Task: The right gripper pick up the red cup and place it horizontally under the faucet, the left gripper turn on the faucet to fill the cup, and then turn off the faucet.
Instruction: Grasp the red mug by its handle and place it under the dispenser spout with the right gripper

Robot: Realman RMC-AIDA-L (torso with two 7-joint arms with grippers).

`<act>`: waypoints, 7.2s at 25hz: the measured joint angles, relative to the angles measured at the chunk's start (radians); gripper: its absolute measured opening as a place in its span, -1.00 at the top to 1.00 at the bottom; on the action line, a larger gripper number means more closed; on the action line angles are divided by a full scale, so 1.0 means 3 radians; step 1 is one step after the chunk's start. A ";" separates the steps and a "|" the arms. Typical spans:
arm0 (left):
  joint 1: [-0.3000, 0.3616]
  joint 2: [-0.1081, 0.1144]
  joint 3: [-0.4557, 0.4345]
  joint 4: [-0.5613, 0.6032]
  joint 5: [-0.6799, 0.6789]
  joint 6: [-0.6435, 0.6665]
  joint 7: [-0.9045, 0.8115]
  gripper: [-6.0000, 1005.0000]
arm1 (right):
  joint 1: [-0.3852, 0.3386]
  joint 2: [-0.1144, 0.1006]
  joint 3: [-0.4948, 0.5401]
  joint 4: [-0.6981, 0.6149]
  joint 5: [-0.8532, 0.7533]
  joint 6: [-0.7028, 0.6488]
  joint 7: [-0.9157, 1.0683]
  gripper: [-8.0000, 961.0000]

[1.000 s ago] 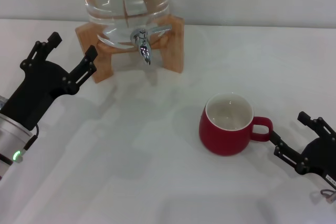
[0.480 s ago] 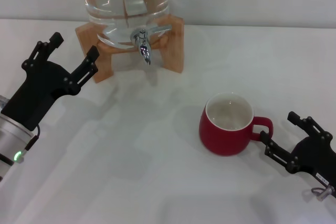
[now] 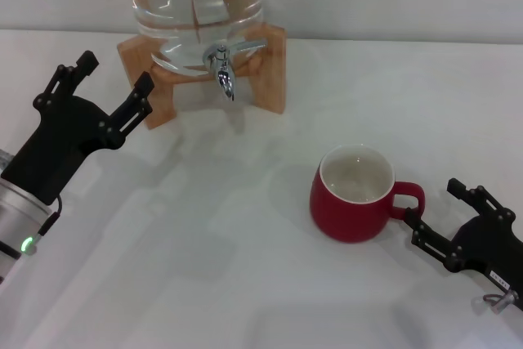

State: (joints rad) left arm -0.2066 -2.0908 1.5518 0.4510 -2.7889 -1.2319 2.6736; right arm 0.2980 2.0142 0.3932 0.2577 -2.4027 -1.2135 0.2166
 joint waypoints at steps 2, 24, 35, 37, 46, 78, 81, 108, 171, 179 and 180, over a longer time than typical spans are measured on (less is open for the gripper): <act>0.0003 0.0000 0.0002 0.0000 0.0000 0.0000 -0.0002 -0.74 | 0.0003 0.0000 0.0006 0.0000 0.0007 0.0014 -0.0001 -0.73; 0.0009 0.0000 0.0049 0.0000 -0.0004 0.0001 -0.0005 -0.74 | 0.0086 0.0010 0.0069 0.0008 0.0075 0.0032 0.0013 -0.71; 0.0004 0.0000 0.0048 0.0000 -0.0005 0.0000 -0.0005 -0.74 | 0.0086 0.0010 0.0116 0.0060 0.0128 0.0162 -0.0003 -0.69; 0.0004 0.0000 0.0048 0.0000 -0.0005 0.0000 -0.0005 -0.74 | 0.0086 0.0010 0.0135 0.0070 0.0128 0.0176 -0.0003 -0.69; 0.0004 0.0000 0.0047 0.0000 -0.0005 0.0001 -0.0005 -0.74 | 0.0101 0.0010 0.0192 0.0092 0.0130 0.0210 -0.0005 -0.68; 0.0024 -0.0005 0.0083 0.0016 -0.0013 -0.0005 -0.0005 -0.74 | 0.0153 0.0015 0.0192 0.0133 0.0119 0.0258 -0.0002 -0.28; 0.0024 -0.0005 0.0083 0.0016 -0.0014 -0.0005 -0.0005 -0.74 | 0.0168 0.0013 0.0171 0.0133 0.0092 0.0261 -0.0002 -0.05; 0.0024 -0.0005 0.0084 0.0000 -0.0047 -0.0005 -0.0005 -0.74 | 0.0362 0.0025 0.0072 0.0181 0.0041 0.0309 -0.0007 0.70; 0.0050 0.0010 0.0080 -0.0010 -0.0357 0.0104 -0.0004 -0.74 | 0.1072 0.0027 0.0074 0.0515 -0.0045 0.1044 0.0016 0.71; 0.0046 0.0005 0.0084 -0.0011 -0.0339 0.0093 -0.0005 -0.74 | 0.1237 0.0037 0.0076 0.0513 -0.0022 0.1222 0.0012 0.71; 0.0045 0.0005 0.0084 -0.0011 -0.0338 0.0092 -0.0005 -0.74 | 0.1266 0.0039 0.0076 0.0513 -0.0022 0.1238 0.0012 0.71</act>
State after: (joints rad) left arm -0.1931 -2.0894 1.5771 0.4479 -2.8902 -1.2044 2.6721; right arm 0.6777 2.0258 0.4160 0.4117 -2.4093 -0.8422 0.2202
